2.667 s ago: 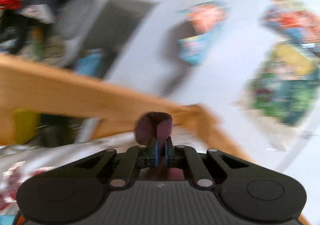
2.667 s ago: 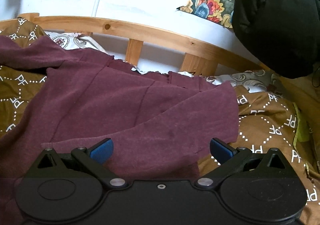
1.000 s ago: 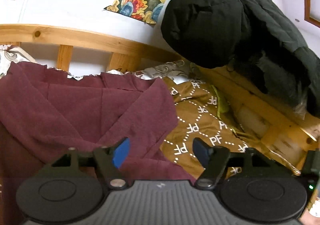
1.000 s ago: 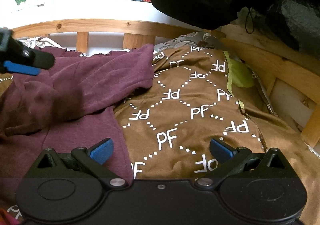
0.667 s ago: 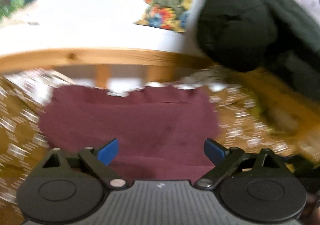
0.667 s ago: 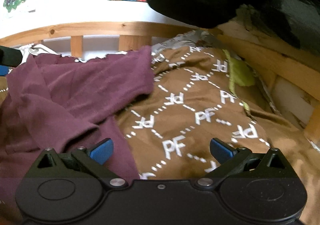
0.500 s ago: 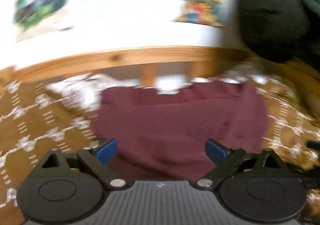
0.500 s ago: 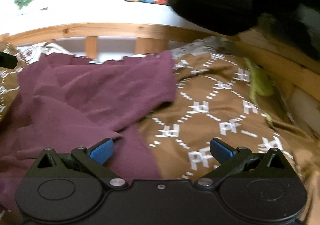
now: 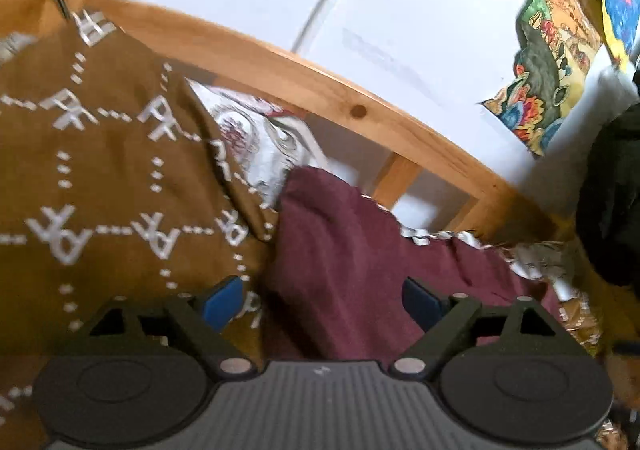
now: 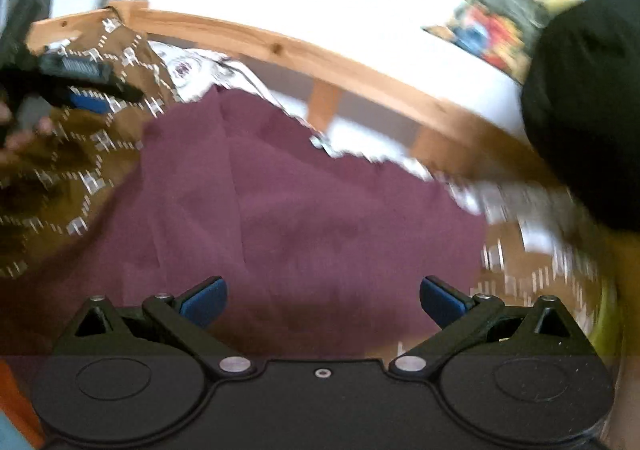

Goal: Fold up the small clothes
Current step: 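Grasp the shirt's collar edge with the left tool while the right tool grasps it too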

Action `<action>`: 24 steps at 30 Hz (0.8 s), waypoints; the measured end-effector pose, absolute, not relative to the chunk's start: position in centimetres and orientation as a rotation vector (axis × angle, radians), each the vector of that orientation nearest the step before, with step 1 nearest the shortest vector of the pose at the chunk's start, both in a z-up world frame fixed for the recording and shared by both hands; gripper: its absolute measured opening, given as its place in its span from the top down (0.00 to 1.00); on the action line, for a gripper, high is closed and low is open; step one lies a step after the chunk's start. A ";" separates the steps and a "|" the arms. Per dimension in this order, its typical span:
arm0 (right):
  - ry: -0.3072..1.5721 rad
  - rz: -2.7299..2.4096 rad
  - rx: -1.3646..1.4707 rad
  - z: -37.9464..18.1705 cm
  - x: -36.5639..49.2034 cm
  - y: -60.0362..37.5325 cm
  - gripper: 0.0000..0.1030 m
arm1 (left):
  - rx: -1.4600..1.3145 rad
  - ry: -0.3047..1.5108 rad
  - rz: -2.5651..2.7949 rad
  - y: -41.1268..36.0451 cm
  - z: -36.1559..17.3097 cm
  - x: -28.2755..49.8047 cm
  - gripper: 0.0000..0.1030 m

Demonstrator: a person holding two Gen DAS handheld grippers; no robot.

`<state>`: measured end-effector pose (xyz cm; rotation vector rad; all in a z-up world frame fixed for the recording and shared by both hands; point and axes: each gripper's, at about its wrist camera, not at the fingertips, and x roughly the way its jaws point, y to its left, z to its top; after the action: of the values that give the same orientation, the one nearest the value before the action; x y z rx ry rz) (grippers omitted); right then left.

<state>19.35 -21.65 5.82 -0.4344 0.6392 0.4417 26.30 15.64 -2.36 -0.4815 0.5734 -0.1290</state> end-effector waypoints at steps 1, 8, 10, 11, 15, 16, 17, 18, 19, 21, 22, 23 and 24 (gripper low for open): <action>0.665 0.466 -0.445 7.2 20.8 -20.6 0.01 | -0.483 0.581 -0.140 15.8 -2.7 26.6 0.13; 0.725 0.614 -0.481 12.3 31.2 -10.4 0.01 | -0.518 0.705 -0.136 16.3 -5.3 28.0 0.29; 0.688 0.643 -0.389 12.1 33.9 -8.4 0.06 | -0.518 0.708 -0.146 16.3 -5.5 27.7 0.35; 0.672 0.662 -0.329 11.6 35.1 -7.7 0.09 | -0.513 0.710 -0.159 16.1 -5.6 27.6 0.42; 0.782 0.731 -0.126 7.7 39.4 -6.0 0.26 | -0.523 0.720 -0.220 15.8 -5.8 27.7 0.57; 0.815 0.760 -0.107 6.7 40.0 -5.7 0.28 | -0.524 0.720 -0.226 15.7 -5.9 27.8 0.60; 0.817 0.787 -0.107 6.0 40.3 -5.5 0.29 | -0.523 0.719 -0.228 15.8 -5.9 27.8 0.63; 0.811 0.811 -0.118 5.5 40.3 -5.2 0.29 | -0.521 0.719 -0.226 15.9 -6.0 28.0 0.65; 0.809 0.841 -0.132 5.0 40.7 -4.9 0.30 | -0.518 0.720 -0.220 15.9 -6.1 28.2 0.68; 0.814 0.867 -0.138 4.2 41.0 -4.3 0.33 | -0.505 0.731 -0.195 16.1 -6.3 28.7 0.73; 0.813 0.865 -0.131 3.8 41.4 -4.1 0.36 | -0.501 0.740 -0.183 16.2 -6.5 29.0 0.75; 0.808 0.859 -0.122 3.4 41.5 -3.9 0.37 | -0.503 0.747 -0.177 16.3 -6.7 29.1 0.76; 0.802 0.856 -0.111 3.0 41.6 -3.8 0.40 | -0.509 0.752 -0.177 16.4 -6.8 29.3 0.77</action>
<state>41.62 -3.82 3.05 -0.1113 0.8021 0.8562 29.28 16.41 -6.80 -0.5089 0.7519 -0.1769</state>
